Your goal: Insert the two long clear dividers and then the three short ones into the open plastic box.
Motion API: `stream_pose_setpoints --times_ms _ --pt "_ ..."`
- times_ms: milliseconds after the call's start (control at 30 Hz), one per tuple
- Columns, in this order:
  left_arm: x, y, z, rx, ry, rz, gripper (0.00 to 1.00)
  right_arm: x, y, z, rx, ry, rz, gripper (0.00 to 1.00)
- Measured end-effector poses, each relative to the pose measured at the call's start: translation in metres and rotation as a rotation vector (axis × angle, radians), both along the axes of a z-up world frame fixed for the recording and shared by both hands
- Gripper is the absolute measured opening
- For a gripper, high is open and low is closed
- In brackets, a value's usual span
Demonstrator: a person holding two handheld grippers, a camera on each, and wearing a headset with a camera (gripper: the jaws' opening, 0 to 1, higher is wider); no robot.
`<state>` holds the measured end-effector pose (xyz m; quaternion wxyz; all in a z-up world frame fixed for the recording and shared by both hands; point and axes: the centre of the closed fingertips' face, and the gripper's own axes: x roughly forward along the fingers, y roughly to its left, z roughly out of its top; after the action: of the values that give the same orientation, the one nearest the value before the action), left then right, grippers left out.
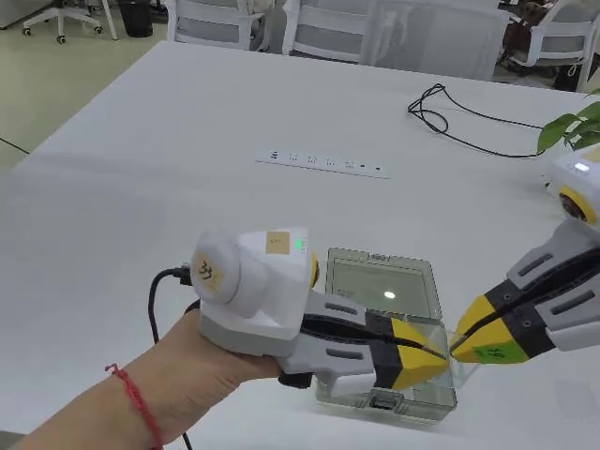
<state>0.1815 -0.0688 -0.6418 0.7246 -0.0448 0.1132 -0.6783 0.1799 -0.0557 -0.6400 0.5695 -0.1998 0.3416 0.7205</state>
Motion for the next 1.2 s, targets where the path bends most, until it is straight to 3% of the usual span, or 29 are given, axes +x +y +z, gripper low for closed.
stream_pose_setpoints --times_ms 233,533,1133,1200 --pt "0.001 0.004 -0.006 0.019 0.011 0.021 0.00 0.002 -0.001 0.000 -0.003 -0.012 -0.004 0.03" --pt "0.009 0.018 -0.017 0.054 0.032 0.077 0.10 0.016 -0.005 0.001 0.003 -0.039 -0.045 0.03" --pt "0.037 0.060 -0.051 0.167 0.054 0.236 0.52 0.058 0.000 -0.018 -0.005 -0.123 -0.140 0.03" --pt "0.038 0.063 -0.054 0.174 0.043 0.245 0.58 0.062 0.002 -0.023 -0.007 -0.134 -0.143 0.03"
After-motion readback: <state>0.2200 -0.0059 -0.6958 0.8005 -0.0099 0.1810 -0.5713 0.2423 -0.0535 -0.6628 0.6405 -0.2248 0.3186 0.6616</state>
